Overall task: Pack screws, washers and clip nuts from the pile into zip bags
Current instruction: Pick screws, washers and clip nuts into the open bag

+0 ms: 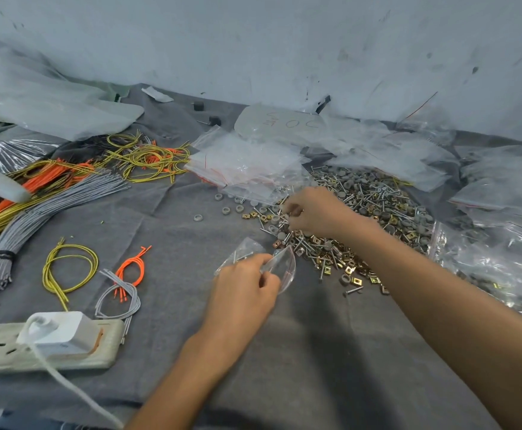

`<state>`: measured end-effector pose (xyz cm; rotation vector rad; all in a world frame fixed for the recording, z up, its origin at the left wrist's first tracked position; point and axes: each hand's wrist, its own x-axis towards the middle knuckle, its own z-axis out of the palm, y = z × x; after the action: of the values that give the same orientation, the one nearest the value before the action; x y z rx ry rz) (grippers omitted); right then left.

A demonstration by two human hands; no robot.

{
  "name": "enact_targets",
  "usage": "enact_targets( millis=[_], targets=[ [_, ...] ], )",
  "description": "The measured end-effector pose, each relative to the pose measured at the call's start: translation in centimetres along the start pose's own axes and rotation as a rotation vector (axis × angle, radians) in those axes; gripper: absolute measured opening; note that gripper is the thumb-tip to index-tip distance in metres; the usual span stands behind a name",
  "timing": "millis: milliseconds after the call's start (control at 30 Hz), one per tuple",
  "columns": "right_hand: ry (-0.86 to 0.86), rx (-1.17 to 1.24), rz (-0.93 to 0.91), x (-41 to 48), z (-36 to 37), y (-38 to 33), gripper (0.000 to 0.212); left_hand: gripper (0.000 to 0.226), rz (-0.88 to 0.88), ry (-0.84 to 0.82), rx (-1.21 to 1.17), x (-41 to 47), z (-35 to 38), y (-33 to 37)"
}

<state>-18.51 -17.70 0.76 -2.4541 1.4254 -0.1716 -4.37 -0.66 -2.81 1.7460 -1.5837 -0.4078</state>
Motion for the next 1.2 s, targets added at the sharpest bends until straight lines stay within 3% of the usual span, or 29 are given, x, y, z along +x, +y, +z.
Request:
enact_targets(
  millis=[133, 200, 300, 400, 533, 667, 1000, 1200],
  targets=[
    [-0.011, 0.933, 0.248, -2.3, -0.9, 1.3, 0.017, 0.027, -0.011, -0.011, -0.006, 0.1, 0.0, -0.2],
    [-0.010, 1.259, 0.326, -3.5, -1.2, 1.6, 0.018, 0.028, -0.027, -0.017, -0.009, 0.3, 0.1, -0.3],
    [-0.015, 1.544, 0.378, -5.5, -1.3, 1.7, 0.021, 0.028, -0.052, -0.024, -0.020, 0.6, 0.5, -0.3],
    [-0.043, 1.652, 0.386, -7.1, -1.4, 1.6, 0.026, 0.025, -0.053, -0.029, -0.039, 0.7, 0.8, -0.2],
    [-0.122, 1.577, 0.368, -8.7, -2.1, 1.1, 0.022, 0.028, -0.062, -0.053, -0.073, 0.7, 0.9, 0.0],
    [-0.236, 1.324, 0.259, -9.9, -3.0, -0.5, 0.012, 0.031, -0.104, -0.093, -0.091, 0.9, 0.8, 0.4],
    [-0.172, 0.242, 0.061, -9.7, -1.3, -5.4, 0.026, 0.024, -0.200, -0.145, -0.192, 1.3, 0.7, 0.4],
    [-0.175, 0.182, 0.083, -9.7, -1.7, -6.4, 0.031, 0.027, -0.228, -0.154, -0.234, 1.3, 0.7, 0.2]
  ],
)
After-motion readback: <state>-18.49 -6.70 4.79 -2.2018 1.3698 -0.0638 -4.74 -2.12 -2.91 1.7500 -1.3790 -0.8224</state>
